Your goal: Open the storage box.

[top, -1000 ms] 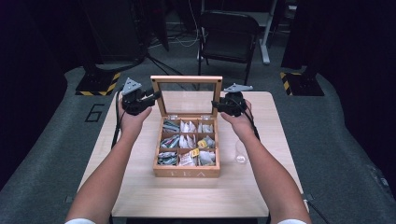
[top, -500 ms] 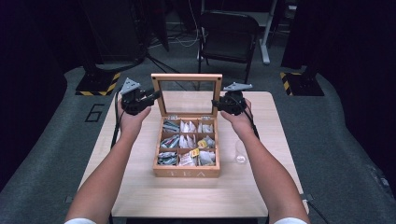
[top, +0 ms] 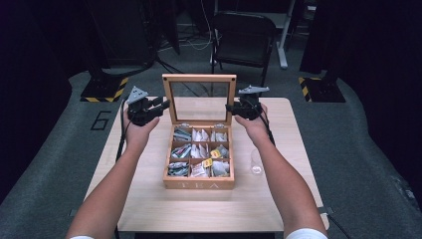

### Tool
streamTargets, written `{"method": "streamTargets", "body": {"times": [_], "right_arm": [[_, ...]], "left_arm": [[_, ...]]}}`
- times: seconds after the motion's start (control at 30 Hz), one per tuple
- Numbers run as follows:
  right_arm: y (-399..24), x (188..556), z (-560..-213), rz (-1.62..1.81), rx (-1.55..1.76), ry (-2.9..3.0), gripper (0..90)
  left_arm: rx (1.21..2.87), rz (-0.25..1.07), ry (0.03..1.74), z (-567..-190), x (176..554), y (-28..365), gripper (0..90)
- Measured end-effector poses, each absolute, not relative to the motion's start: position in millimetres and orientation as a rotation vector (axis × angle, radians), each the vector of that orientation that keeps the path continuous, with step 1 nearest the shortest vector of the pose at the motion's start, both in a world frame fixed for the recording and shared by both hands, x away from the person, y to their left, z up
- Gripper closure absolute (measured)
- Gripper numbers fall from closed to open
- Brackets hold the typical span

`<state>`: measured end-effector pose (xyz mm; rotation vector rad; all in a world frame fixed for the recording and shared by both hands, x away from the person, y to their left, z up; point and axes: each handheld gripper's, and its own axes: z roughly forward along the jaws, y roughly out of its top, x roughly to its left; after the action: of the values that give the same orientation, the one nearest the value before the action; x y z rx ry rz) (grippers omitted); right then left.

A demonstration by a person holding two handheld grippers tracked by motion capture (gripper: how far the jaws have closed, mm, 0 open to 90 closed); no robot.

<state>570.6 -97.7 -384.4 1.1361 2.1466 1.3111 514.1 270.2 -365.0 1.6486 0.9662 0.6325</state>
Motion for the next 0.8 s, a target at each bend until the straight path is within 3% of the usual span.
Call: {"method": "streamTargets", "body": {"times": [0.8], "right_arm": [[-94, 591, -387, 1.309, 1.243, 2.115, 65.5]], "left_arm": [[1.655, 0.619, 0.974, -373, 502, 278, 62.4]]}}
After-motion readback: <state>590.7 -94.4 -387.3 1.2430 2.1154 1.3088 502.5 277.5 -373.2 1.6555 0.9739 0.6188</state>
